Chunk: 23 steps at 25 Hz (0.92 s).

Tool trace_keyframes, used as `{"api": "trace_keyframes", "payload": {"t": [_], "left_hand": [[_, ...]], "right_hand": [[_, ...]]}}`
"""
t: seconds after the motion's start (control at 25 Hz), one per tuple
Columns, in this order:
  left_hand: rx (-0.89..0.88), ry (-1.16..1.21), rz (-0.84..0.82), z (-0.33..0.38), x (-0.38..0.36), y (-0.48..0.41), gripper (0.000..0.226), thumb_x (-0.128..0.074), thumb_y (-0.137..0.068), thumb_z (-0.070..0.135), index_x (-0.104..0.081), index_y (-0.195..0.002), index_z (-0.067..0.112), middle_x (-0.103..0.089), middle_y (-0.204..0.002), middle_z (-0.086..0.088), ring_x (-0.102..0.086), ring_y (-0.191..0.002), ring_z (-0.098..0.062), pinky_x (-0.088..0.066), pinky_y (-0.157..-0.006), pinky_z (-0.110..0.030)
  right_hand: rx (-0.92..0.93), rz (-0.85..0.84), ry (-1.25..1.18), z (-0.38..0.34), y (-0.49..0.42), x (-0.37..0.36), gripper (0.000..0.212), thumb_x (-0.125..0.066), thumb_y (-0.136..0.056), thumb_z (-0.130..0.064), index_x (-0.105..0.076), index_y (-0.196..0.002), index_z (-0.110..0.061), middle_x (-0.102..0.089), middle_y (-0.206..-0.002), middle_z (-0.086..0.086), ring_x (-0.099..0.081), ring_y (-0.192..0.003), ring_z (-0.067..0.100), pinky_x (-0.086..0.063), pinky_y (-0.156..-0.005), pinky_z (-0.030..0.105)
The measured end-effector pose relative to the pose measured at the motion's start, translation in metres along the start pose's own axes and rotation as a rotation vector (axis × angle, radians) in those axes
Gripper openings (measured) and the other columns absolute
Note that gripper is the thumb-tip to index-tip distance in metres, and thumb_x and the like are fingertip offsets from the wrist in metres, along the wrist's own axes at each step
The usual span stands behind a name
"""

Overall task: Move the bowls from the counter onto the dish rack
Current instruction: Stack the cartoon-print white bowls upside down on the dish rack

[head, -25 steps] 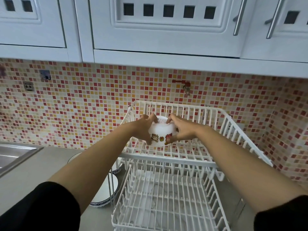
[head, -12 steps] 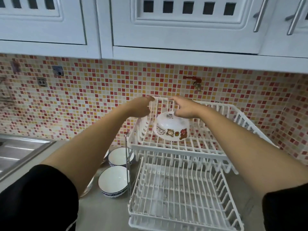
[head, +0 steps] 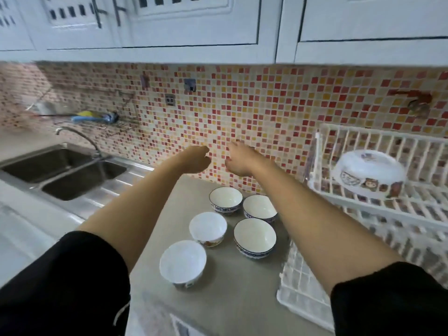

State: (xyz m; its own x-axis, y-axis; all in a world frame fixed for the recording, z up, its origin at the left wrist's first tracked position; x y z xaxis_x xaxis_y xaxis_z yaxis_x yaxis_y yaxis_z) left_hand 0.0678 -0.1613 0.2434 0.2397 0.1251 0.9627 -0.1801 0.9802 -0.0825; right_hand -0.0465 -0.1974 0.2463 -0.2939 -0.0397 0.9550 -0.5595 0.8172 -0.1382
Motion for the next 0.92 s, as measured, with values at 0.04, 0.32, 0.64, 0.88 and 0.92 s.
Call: {"api": "trace_keyframes", "payload": {"t": [0.04,0.32,0.64,0.88,0.92], "left_hand": [[0.029,-0.008,-0.026,-0.021,-0.018,0.004,0.043,-0.037,-0.098,0.018,-0.040,-0.138,0.003,-0.044,-0.145,-0.017,-0.040,-0.133,-0.034,-0.032,-0.109,-0.040],[0.321,0.008,-0.346,-0.154,-0.200,0.066,0.063,-0.040,-0.096,0.034,-0.022,-0.144,-0.003,-0.032,-0.148,-0.024,-0.036,-0.135,-0.037,-0.030,-0.111,-0.041],[0.406,0.184,-0.453,-0.188,-0.282,0.112,0.075,-0.045,-0.093,0.017,0.003,-0.147,-0.001,-0.045,-0.139,-0.027,-0.047,-0.126,-0.041,-0.037,-0.105,-0.043],[0.331,0.169,-0.295,-0.188,-0.225,0.092,0.071,-0.049,-0.088,0.007,-0.008,-0.145,-0.004,-0.048,-0.133,-0.027,-0.050,-0.120,-0.041,-0.043,-0.097,-0.044],[0.295,0.216,-0.251,-0.186,-0.206,0.087,0.064,-0.048,-0.087,0.004,-0.016,-0.143,-0.002,-0.052,-0.128,-0.027,-0.053,-0.114,-0.042,-0.047,-0.092,-0.045]], "right_hand": [[-0.025,-0.022,-0.029,-0.005,-0.001,-0.029,0.055,-0.045,-0.094,-0.023,-0.027,-0.143,-0.008,-0.031,-0.149,0.014,-0.039,-0.131,0.032,-0.037,-0.104,0.042],[-0.448,-0.198,-0.302,0.004,0.059,-0.249,0.060,-0.049,-0.092,-0.039,-0.033,-0.136,-0.002,-0.037,-0.140,0.017,-0.044,-0.126,0.035,-0.041,-0.097,0.040],[-0.683,-0.444,-0.600,-0.005,0.093,-0.347,0.049,-0.047,-0.093,-0.021,-0.041,-0.138,-0.001,-0.048,-0.140,0.020,-0.048,-0.127,0.032,-0.041,-0.099,0.030],[-0.530,-0.368,-0.791,-0.018,0.073,-0.291,0.046,-0.040,-0.085,-0.005,-0.042,-0.130,-0.008,-0.054,-0.122,0.017,-0.062,-0.097,0.037,-0.060,-0.066,0.039],[-0.476,-0.312,-0.785,-0.019,0.071,-0.272,0.046,-0.040,-0.084,-0.007,-0.042,-0.130,-0.009,-0.054,-0.119,0.016,-0.062,-0.098,0.038,-0.060,-0.070,0.043]]}}
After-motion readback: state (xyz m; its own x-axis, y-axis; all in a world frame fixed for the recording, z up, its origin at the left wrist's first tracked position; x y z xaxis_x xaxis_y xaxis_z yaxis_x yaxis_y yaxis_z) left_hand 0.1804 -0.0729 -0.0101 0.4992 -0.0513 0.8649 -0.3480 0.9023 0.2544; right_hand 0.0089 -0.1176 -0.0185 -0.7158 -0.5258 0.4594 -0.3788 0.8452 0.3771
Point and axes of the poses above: each hand's wrist, its own y-axis away from the middle knuckle, its own x-axis out of the back of the hand, z = x × y, the point moved 6 cm from there along -y, towards the middle knuckle
